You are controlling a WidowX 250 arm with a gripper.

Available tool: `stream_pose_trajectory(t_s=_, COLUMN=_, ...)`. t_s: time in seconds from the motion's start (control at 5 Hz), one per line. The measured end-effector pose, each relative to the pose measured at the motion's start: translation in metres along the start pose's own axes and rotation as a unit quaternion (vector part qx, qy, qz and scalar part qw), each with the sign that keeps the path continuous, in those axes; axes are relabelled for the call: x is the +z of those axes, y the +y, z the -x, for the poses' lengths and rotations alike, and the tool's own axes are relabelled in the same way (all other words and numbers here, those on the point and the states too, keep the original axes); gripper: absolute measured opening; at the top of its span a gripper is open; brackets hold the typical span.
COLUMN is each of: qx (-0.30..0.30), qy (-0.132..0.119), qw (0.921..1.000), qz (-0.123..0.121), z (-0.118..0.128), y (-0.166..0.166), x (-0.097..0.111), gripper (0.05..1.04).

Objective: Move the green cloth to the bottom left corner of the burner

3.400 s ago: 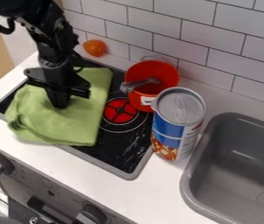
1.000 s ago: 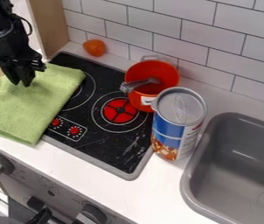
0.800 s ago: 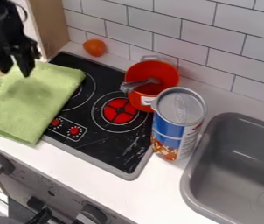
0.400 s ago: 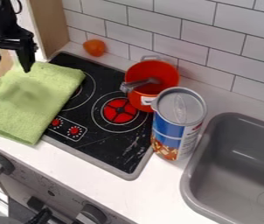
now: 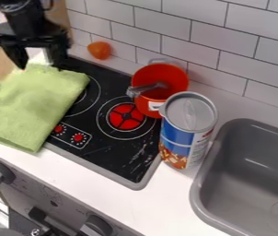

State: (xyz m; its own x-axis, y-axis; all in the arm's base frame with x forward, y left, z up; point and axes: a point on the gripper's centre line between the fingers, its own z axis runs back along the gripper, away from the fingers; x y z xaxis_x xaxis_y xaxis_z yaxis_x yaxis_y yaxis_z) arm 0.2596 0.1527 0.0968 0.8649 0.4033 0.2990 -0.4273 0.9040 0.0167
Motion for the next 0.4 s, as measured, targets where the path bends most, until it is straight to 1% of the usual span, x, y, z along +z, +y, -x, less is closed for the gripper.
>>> stream_pose_trajectory(t_s=0.2, qx=-0.020, qy=0.013, qw=0.9997, qz=0.006, z=0.018, y=-0.018, x=0.022, gripper=0.999)
stream_pose_trajectory(t_s=0.4, qx=-0.038, qy=0.019, qw=0.9991, qz=0.005, z=0.049, y=-0.033, x=0.040, gripper=0.999)
